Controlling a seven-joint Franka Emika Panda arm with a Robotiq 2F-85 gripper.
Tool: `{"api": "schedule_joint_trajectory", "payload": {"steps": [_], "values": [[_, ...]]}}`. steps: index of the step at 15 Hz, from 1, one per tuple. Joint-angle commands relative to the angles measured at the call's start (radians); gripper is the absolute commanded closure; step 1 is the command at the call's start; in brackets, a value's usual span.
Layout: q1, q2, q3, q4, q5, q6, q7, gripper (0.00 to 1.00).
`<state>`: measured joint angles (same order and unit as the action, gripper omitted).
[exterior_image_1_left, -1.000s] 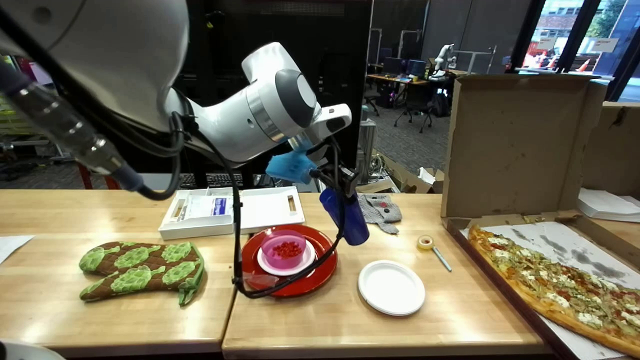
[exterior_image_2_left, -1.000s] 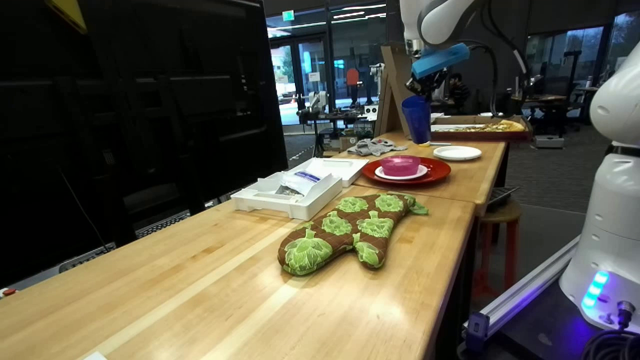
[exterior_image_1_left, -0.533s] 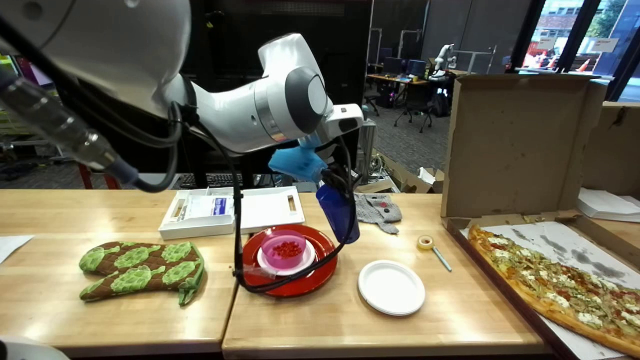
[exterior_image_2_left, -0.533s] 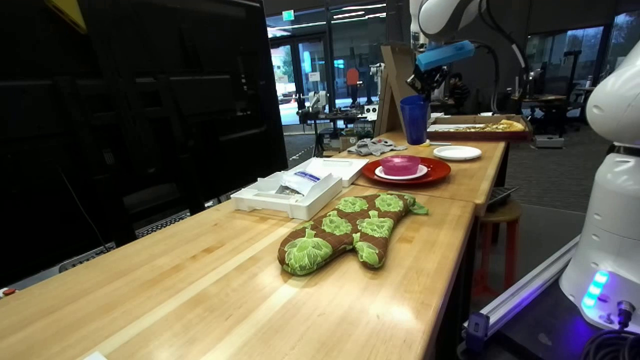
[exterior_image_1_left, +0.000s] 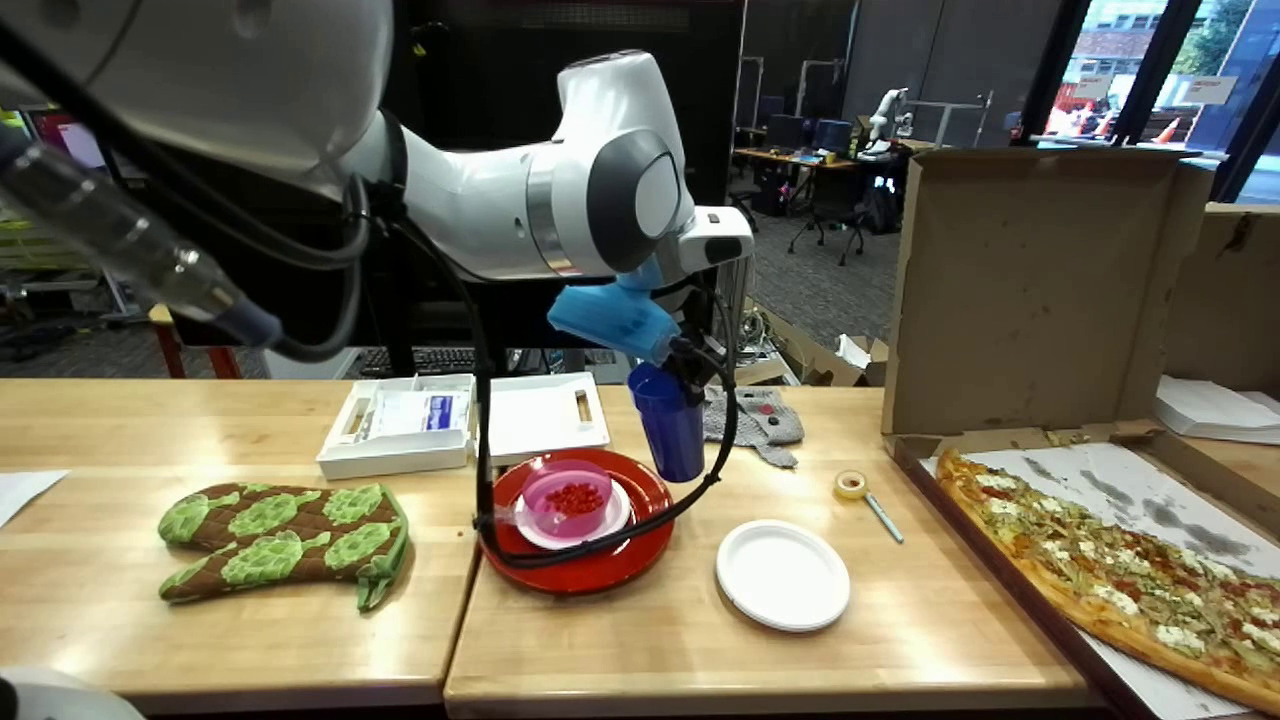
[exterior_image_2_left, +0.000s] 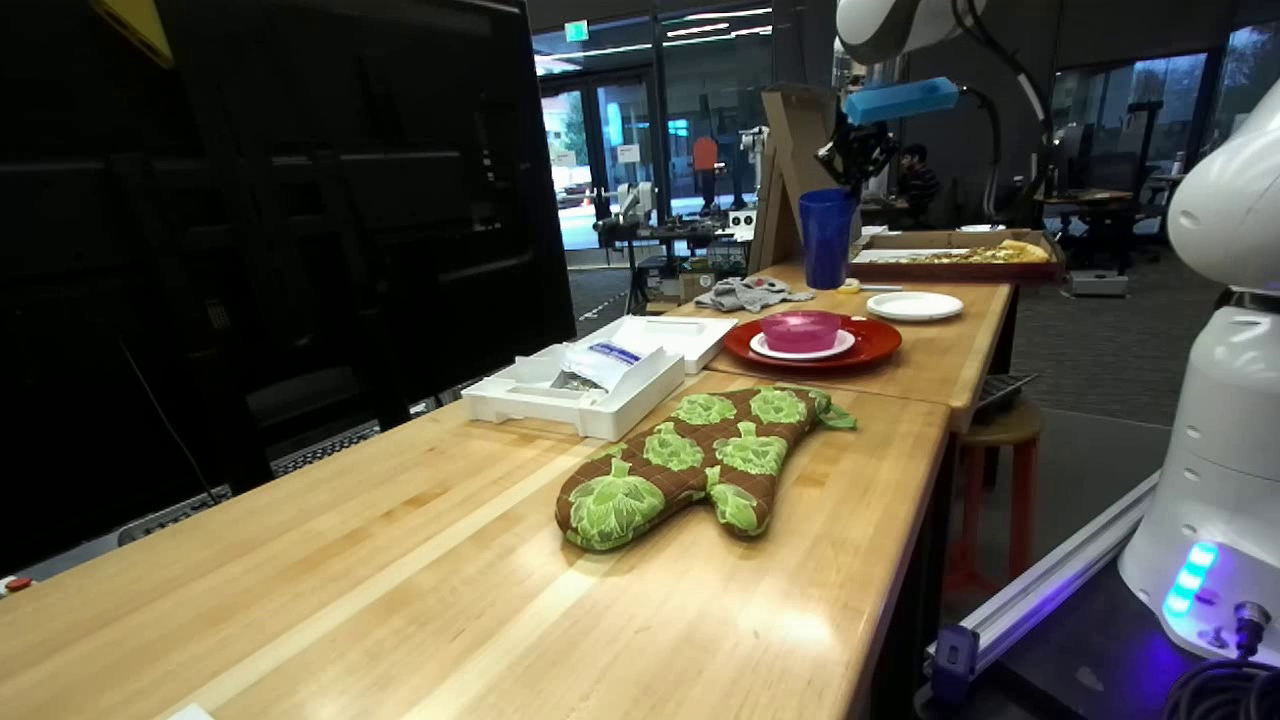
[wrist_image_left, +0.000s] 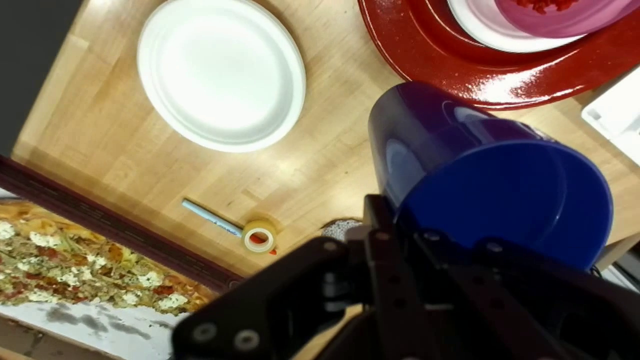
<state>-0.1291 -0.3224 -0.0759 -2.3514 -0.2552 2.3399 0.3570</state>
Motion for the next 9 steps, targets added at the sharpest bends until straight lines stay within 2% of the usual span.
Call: {"api": "schedule_joint_trajectory", "payload": {"steps": [1, 9], "values": [[-0.013, -0.009, -0.007, 0.028, 0.055, -0.033, -0.074, 0.99], [-0.03, 0.019, -0.036, 0.077, 0.095, -0.046, -0.129, 0.99]]}}
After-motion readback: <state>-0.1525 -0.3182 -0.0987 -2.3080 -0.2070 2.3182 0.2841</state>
